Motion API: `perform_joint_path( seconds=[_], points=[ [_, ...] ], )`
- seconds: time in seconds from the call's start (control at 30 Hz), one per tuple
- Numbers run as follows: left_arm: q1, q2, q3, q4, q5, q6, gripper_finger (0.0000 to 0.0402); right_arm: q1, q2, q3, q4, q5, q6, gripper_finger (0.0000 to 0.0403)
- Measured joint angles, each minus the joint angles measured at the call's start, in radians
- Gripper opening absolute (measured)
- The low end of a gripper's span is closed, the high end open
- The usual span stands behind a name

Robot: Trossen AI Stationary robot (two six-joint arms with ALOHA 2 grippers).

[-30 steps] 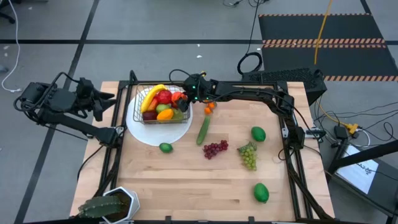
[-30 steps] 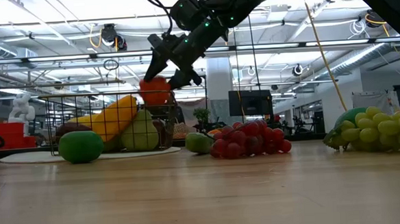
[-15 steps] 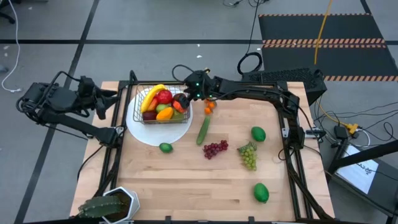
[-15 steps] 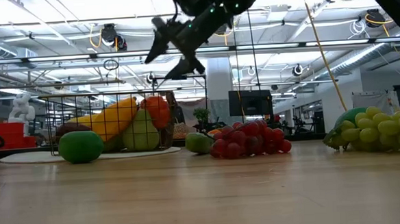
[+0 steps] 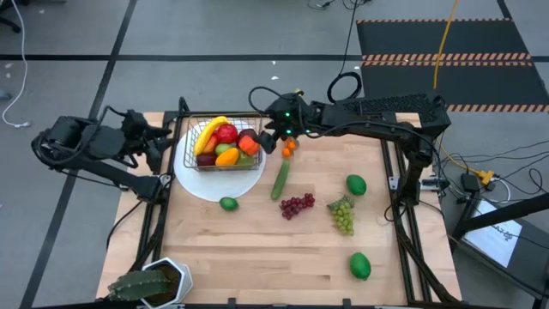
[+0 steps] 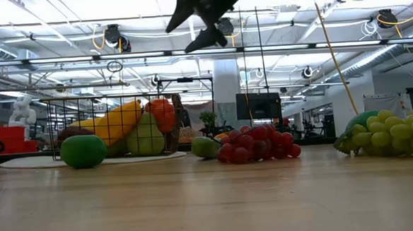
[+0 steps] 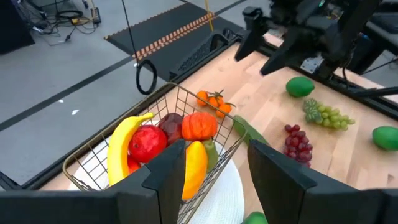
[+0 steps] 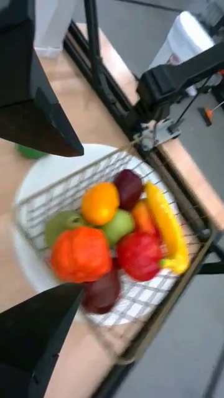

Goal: Build produce basket
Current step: Put the cucumber into the wired basket

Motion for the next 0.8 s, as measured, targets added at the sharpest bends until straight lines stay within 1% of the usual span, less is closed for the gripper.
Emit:
perform_joint_path(
  seconds=[0.1, 0.27, 0.4, 0.47, 0.53, 0.6, 0.7, 0.8],
  points=[
    [0.000, 0.011, 0.000, 0.000, 0.000, 0.001, 0.0172, 0.004, -0.031, 0.000, -0.059, -0.002, 0.050, 0.0341],
    [0.000, 0.028, 0.000, 0.005, 0.015, -0.012, 0.0172, 0.009, -0.098, 0.000, -0.185, -0.001, 0.073, 0.0341],
    [0.000, 0.048, 0.000, 0.005, 0.023, -0.033, 0.0172, 0.006, -0.150, 0.001, -0.266, 0.015, 0.017, 0.0341],
    [0.000, 0.065, 0.000, 0.006, 0.024, -0.049, 0.0172, 0.006, -0.167, 0.001, -0.300, 0.056, -0.028, 0.0341],
    [0.000, 0.093, 0.000, 0.007, 0.025, -0.054, 0.0172, 0.005, -0.183, -0.004, -0.327, 0.105, -0.074, 0.0341],
    [0.000, 0.131, 0.000, 0.012, 0.030, -0.043, 0.0172, -0.003, -0.201, -0.022, -0.326, 0.132, -0.115, 0.0341],
    [0.000, 0.206, 0.000, 0.019, 0.040, -0.016, 0.0172, -0.026, -0.227, -0.056, -0.325, 0.132, -0.158, 0.0341],
    [0.000, 0.286, 0.000, 0.051, 0.050, 0.008, 0.0172, -0.046, -0.262, -0.100, -0.325, 0.131, -0.160, 0.0341]
  ],
)
